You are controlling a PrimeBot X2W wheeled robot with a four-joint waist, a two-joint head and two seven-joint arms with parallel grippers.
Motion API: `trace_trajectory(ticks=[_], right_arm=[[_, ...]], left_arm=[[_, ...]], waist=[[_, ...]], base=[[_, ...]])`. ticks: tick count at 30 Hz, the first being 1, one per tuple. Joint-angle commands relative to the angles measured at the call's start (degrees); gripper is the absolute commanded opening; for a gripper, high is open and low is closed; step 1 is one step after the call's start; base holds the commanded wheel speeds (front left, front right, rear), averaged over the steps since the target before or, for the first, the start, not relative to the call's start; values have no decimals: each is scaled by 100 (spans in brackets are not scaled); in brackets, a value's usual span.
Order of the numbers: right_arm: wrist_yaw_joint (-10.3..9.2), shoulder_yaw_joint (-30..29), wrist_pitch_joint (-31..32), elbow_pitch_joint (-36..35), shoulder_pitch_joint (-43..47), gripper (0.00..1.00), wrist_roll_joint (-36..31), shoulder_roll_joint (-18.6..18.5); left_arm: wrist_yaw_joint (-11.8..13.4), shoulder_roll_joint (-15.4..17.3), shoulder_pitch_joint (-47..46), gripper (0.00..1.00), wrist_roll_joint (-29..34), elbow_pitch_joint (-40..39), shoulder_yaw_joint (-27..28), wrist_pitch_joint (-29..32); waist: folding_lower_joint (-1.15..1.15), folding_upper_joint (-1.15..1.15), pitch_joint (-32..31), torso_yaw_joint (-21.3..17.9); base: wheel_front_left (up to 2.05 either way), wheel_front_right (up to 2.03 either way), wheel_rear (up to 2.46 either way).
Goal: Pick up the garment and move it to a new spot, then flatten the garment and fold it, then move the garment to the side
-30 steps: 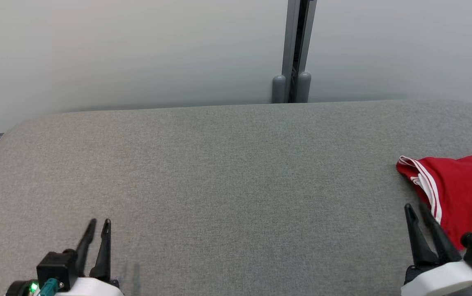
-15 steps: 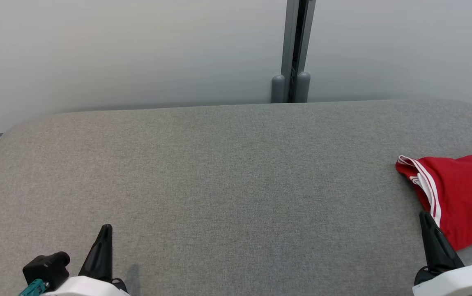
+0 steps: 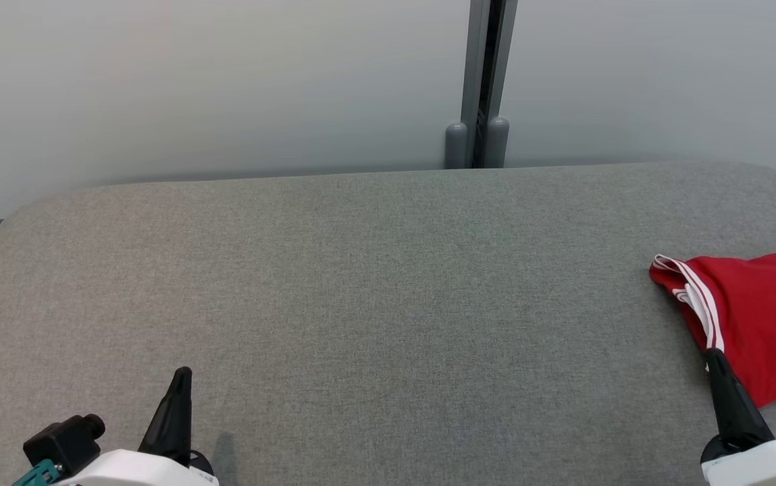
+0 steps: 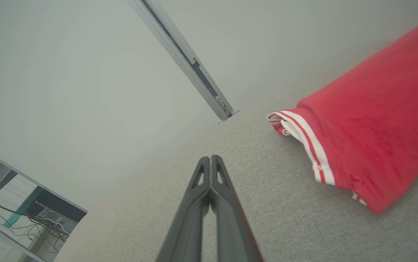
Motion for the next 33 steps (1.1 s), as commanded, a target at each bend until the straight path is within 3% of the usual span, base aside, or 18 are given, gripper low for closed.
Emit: trace_trajectory(ticks=[1,33], right_arm=[[0,-84,55,-96,2,0,296,-57],[1,-483,513,-85,104,0,2479,-3]], left_arm=[[-83,14,-114,0,-246,-90,83,26],[-571,-366,-101,0,-2153,-160,322,233]], waist=[[0,0,1,-2],[0,0,9,-34]], base=[[0,0,0],[0,0,0]])
